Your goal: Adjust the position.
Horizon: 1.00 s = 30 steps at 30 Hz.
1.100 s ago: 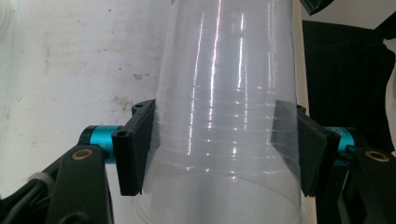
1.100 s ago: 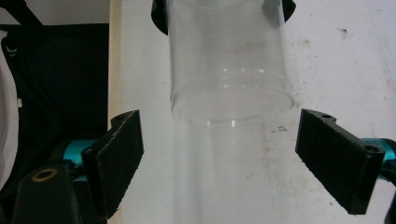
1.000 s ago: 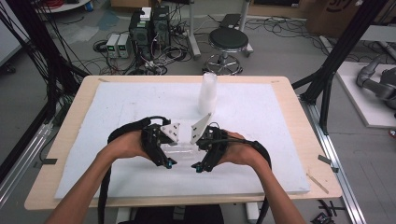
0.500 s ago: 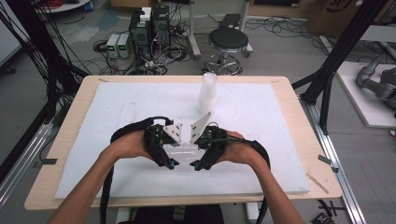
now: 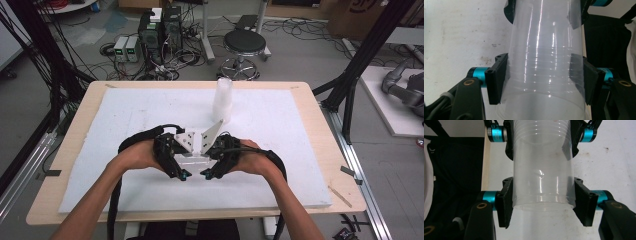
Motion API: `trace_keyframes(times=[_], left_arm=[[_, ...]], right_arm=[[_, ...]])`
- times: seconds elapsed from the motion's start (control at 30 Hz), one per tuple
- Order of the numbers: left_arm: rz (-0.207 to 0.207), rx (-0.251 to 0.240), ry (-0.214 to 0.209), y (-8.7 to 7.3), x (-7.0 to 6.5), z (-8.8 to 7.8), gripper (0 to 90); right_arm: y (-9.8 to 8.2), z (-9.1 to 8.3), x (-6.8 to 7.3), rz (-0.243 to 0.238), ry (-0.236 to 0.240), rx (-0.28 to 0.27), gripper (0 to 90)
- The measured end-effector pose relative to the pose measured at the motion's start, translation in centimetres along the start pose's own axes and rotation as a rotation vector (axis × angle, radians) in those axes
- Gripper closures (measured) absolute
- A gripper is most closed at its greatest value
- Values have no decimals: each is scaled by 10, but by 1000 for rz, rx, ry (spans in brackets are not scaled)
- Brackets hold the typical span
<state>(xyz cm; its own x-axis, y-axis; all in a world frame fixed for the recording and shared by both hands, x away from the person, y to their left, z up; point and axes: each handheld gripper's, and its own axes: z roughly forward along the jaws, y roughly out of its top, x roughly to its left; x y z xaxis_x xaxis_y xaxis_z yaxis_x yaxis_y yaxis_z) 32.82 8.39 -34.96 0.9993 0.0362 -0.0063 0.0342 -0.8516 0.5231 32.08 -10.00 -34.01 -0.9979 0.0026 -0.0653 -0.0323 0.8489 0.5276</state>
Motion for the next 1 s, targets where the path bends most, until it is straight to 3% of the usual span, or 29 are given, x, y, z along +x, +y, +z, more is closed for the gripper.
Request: trace_keyframes(times=[0.33,0.37,0.43,0.47,0.57,0.7,0.77,0.83,1.0], left_arm=[[7,-5,-4,-1,1,1,307],[11,-17,-8,-1,1,1,280],[1,-65,-40,-1,1,2,90],[-2,-89,-59,-1,0,1,52],[-6,-102,-23,-1,1,-1,52],[-16,-130,-20,-4,4,-5,52],[-10,-177,-14,-7,3,-10,52],[-27,-262,-2,-13,2,-14,52],[-69,-466,59,-36,-2,-23,52]], right_arm=[[0,1,1,-10,0,6,427],[0,1,1,-10,-1,4,427],[0,-1,1,-7,-5,3,427],[-1,-1,1,-9,-5,5,427],[-1,-2,1,-10,-5,1,427],[-2,-4,1,-4,-7,-4,427],[-4,-4,1,3,-7,-10,427],[-9,-5,1,12,-11,-30,427],[-29,-9,-1,56,-11,-147,427]])
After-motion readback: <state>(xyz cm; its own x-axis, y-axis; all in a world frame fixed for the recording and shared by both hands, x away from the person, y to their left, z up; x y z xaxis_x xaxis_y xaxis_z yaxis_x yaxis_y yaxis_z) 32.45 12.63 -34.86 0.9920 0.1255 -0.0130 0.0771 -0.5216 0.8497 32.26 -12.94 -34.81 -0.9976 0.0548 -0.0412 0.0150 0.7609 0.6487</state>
